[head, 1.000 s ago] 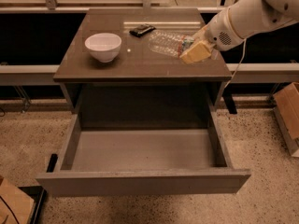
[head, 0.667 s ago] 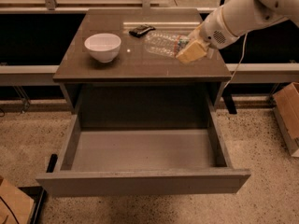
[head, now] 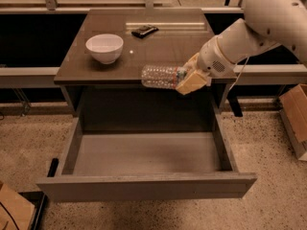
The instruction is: Place water bottle into top drawer
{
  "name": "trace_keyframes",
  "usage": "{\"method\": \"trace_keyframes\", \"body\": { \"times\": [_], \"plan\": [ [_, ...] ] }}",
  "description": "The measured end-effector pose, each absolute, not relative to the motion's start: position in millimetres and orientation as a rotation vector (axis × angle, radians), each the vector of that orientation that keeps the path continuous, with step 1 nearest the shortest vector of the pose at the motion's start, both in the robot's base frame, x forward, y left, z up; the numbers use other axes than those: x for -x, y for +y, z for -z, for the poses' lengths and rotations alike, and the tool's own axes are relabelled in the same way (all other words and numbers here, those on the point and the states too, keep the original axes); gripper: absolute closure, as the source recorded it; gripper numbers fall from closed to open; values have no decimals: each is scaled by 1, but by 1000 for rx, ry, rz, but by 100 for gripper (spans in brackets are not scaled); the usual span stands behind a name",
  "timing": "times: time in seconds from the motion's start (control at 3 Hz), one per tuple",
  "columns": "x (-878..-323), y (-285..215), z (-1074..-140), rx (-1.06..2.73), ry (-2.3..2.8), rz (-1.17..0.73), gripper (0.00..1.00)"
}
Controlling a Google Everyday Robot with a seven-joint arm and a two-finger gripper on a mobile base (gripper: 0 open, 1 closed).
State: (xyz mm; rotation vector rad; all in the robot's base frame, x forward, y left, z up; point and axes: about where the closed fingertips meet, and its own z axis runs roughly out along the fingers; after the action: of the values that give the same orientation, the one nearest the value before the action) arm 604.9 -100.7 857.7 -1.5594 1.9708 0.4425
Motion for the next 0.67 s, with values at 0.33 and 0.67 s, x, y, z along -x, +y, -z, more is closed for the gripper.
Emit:
{"method": "trace_keyframes", "body": {
  "times": [0.33, 0.67],
  "plan": [
    [-562, -97, -823, 1665, 1961, -588, 100],
    [-522, -98, -786, 1710, 1981, -751, 100]
  ]
}}
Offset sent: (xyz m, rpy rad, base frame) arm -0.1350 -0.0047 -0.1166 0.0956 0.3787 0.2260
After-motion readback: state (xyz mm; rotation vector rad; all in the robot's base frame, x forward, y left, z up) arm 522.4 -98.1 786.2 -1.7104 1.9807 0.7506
